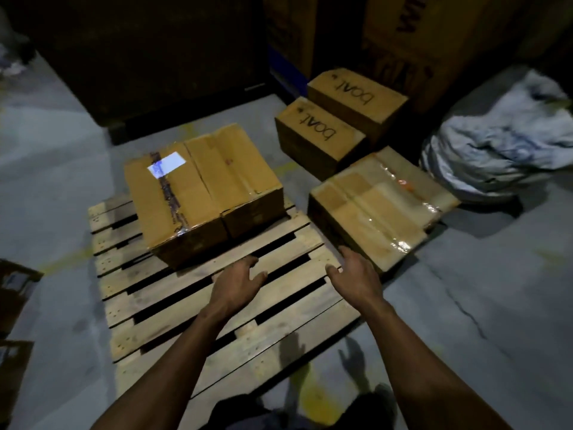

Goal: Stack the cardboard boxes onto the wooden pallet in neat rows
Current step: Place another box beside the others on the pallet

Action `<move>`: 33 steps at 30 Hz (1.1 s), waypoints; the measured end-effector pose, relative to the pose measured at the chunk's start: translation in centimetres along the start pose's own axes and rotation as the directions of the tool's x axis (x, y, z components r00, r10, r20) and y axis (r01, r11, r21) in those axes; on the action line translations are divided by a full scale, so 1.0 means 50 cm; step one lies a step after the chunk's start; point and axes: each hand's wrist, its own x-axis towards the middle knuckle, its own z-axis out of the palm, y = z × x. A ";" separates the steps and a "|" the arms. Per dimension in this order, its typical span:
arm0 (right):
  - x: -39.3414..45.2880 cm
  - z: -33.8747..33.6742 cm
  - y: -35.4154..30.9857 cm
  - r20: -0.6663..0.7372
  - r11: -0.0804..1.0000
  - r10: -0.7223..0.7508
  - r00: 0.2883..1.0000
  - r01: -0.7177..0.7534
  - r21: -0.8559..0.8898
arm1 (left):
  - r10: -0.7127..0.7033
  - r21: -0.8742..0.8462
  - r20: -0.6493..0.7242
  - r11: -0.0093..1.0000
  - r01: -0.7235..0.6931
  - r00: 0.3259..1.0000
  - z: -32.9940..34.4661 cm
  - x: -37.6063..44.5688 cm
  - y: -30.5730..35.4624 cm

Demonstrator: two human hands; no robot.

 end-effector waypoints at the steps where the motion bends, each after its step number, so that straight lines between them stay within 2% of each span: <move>1: 0.004 -0.031 0.033 0.000 1.000 0.011 1.000 -0.011 -0.002 | -0.004 0.007 0.012 1.000 0.004 1.000 0.024 0.002 0.033; 8: 0.053 -0.255 0.275 0.011 0.999 0.010 1.000 -0.010 -0.054 | -0.034 -0.027 0.020 0.999 0.035 0.999 0.205 0.050 0.336; 15: 0.124 -0.426 0.409 0.019 0.997 0.050 0.999 -0.049 -0.053 | -0.034 -0.037 0.037 0.999 0.036 0.999 0.313 0.129 0.570; 19: 0.209 -0.482 0.466 0.044 0.996 0.056 0.997 -0.053 -0.067 | -0.048 -0.039 0.037 0.998 0.050 0.998 0.368 0.223 0.641; 26: 0.466 -0.565 0.535 0.139 0.989 0.049 0.989 -0.029 -0.143 | -0.193 -0.140 0.054 0.970 0.199 0.980 0.464 0.462 0.741; 33: 0.683 -0.651 0.527 0.234 0.983 -0.019 0.972 0.062 -0.174 | -0.382 -0.269 0.038 0.886 0.377 0.924 0.457 0.622 0.827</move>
